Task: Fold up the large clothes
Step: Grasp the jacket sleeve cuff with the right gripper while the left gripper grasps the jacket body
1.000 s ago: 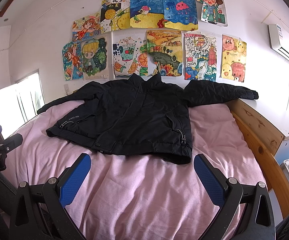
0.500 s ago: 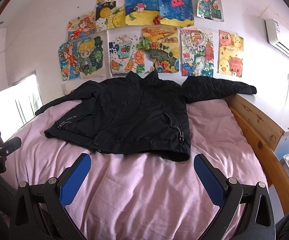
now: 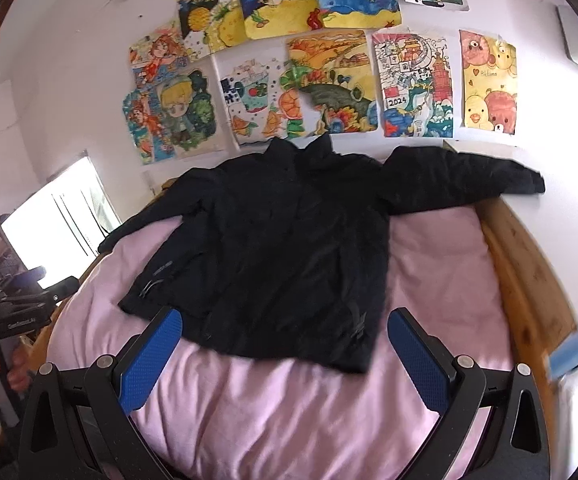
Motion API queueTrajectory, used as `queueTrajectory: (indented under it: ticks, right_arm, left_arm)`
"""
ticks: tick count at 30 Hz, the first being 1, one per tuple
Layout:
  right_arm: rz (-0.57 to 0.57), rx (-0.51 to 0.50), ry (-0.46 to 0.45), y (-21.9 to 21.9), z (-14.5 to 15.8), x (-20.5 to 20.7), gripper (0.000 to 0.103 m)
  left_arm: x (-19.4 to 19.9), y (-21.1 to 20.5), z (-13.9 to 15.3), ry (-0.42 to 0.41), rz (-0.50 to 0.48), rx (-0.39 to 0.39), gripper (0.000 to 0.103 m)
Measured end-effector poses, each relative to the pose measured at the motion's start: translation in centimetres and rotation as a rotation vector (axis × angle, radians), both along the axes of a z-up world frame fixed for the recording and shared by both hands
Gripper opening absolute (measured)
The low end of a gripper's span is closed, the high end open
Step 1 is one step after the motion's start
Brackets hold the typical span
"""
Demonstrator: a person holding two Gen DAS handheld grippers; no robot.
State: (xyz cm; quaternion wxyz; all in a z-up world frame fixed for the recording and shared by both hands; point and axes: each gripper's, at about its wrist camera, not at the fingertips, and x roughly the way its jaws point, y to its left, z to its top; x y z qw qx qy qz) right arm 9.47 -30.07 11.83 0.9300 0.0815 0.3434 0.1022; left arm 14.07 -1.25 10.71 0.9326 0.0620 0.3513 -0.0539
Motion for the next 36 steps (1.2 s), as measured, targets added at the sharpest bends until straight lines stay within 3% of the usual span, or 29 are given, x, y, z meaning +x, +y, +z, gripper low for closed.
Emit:
queueTrajectory:
  ticks: [5, 9, 14, 17, 21, 27, 31, 34, 36]
  right_arm:
    - [-0.106, -0.056, -0.032, -6.2, 3.4, 4.0, 0.103]
    - [-0.277, -0.048, -0.029, -12.8, 3.6, 8.4, 0.103]
    - [-0.4, 0.027, -0.037, -20.6, 0.4, 14.0, 0.103]
    - [-0.456, 0.028, -0.081, -24.5, -2.3, 17.0, 0.103]
    - [-0.532, 0.06, -0.063, -29.3, -6.0, 20.8, 0.103]
    - [-0.688, 0.095, -0.03, -34.8, -9.3, 24.8, 0.103]
    - [-0.813, 0.112, -0.006, -37.6, -11.0, 25.9, 0.096]
    - [-0.855, 0.147, 0.017, -39.3, -12.2, 26.8, 0.085]
    - [-0.869, 0.165, 0.014, -39.9, -12.7, 27.2, 0.083]
  left_arm:
    - [6.3, -2.3, 1.5, 0.001, -0.032, 0.0, 0.102]
    - [12.5, -4.1, 1.2, -0.001, -0.036, -0.031, 0.102]
    - [19.3, -6.0, -1.2, 0.004, -0.034, -0.059, 0.102]
    - [23.0, -7.6, -3.0, -0.038, -0.056, -0.099, 0.102]
    - [27.2, -11.0, -5.9, -0.069, -0.098, -0.116, 0.102]
    - [34.0, -18.5, -11.7, 0.018, -0.16, -0.147, 0.102]
    - [37.6, -22.9, -14.3, 0.043, -0.174, -0.182, 0.102]
    - [39.1, -25.5, -15.9, 0.052, -0.205, -0.176, 0.102]
    - [39.4, -26.6, -16.8, 0.043, -0.223, -0.162, 0.102]
